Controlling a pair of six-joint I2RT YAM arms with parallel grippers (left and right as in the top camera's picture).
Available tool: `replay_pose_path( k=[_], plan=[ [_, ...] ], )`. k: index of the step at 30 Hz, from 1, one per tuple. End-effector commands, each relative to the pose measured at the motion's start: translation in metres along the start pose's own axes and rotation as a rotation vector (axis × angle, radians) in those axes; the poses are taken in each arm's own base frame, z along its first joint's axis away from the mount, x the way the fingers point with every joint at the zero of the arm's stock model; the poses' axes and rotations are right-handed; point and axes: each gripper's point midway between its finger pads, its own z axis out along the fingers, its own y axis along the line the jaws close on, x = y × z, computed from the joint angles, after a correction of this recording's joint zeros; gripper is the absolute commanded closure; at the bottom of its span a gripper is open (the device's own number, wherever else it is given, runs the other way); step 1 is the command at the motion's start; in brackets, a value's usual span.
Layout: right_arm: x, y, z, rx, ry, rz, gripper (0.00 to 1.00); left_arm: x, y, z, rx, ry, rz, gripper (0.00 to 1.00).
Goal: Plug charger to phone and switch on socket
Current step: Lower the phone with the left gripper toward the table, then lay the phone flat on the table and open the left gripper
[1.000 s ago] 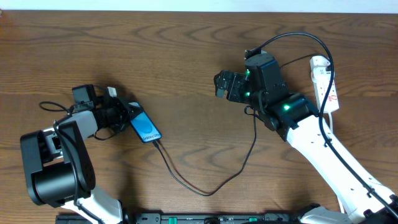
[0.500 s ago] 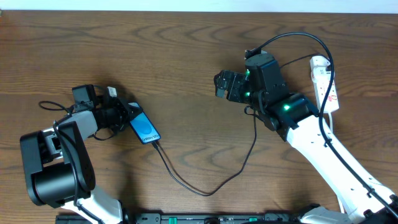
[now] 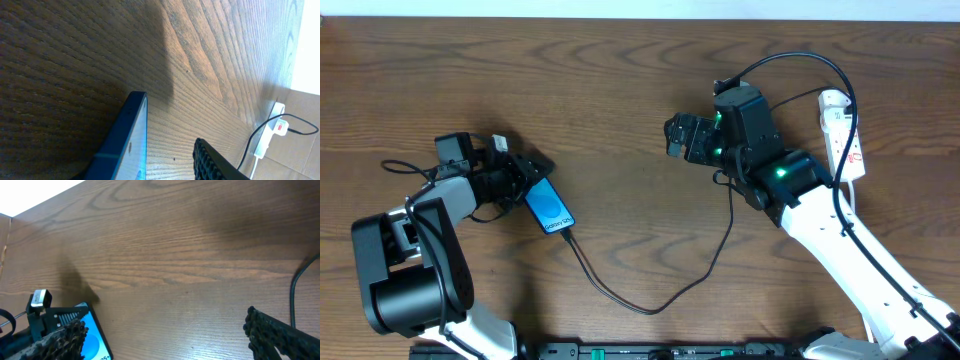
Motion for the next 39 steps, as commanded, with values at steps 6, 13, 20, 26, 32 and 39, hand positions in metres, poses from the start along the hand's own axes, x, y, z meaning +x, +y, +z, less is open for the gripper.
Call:
replay_pose_path(
  k=[6, 13, 20, 26, 32, 39],
  plan=[
    [-0.012, 0.002, -0.006, 0.0, -0.034, 0.001, 0.01, 0.003, 0.039, 0.001, -0.178, -0.021, -0.039, 0.45],
    [-0.012, 0.002, -0.006, -0.003, -0.033, 0.001, 0.01, 0.008, 0.06, -0.004, -0.289, -0.02, -0.072, 0.42],
    [-0.012, 0.002, -0.006, -0.003, -0.032, 0.001, 0.01, 0.009, 0.06, -0.004, -0.291, -0.016, -0.075, 0.42],
    [-0.012, 0.002, -0.006, -0.003, -0.032, 0.001, 0.01, 0.013, 0.062, -0.004, -0.297, -0.003, -0.085, 0.42],
    [-0.012, 0.002, -0.006, -0.003, -0.032, 0.001, 0.01, 0.018, 0.074, -0.009, -0.367, 0.002, -0.104, 0.42],
    [-0.012, 0.002, -0.006, -0.003, -0.032, 0.001, 0.01, 0.023, 0.091, -0.016, -0.469, 0.003, -0.122, 0.41]
  ],
)
